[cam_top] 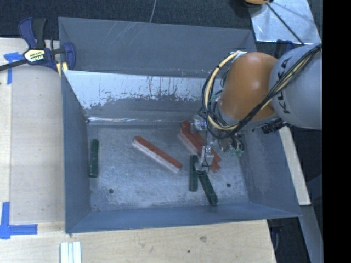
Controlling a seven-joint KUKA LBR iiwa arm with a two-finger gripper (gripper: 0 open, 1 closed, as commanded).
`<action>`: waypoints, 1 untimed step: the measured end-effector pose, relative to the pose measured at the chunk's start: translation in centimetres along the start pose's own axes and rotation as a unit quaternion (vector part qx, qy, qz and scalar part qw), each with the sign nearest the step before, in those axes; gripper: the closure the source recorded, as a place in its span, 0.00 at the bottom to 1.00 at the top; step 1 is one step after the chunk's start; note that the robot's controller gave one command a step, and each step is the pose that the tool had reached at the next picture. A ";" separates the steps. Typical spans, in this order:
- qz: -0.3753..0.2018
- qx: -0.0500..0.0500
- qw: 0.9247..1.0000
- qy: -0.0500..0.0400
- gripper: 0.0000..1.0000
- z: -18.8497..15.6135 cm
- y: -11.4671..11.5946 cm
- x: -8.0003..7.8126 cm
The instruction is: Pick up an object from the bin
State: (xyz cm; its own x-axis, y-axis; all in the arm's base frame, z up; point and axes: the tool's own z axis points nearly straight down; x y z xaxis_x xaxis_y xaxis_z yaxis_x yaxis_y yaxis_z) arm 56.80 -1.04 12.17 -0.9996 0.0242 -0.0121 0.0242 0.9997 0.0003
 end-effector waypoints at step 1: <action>0.057 0.001 0.998 0.008 0.00 3.0 2.0 -3.1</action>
Offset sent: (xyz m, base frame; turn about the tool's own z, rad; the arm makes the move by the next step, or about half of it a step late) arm -0.0261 0.1036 -0.0487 -0.1263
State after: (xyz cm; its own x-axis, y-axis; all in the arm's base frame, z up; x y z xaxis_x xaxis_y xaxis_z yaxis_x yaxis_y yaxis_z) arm 59.98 0.87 9.25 -0.9905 0.1376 0.0044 0.1375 0.9905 -0.0015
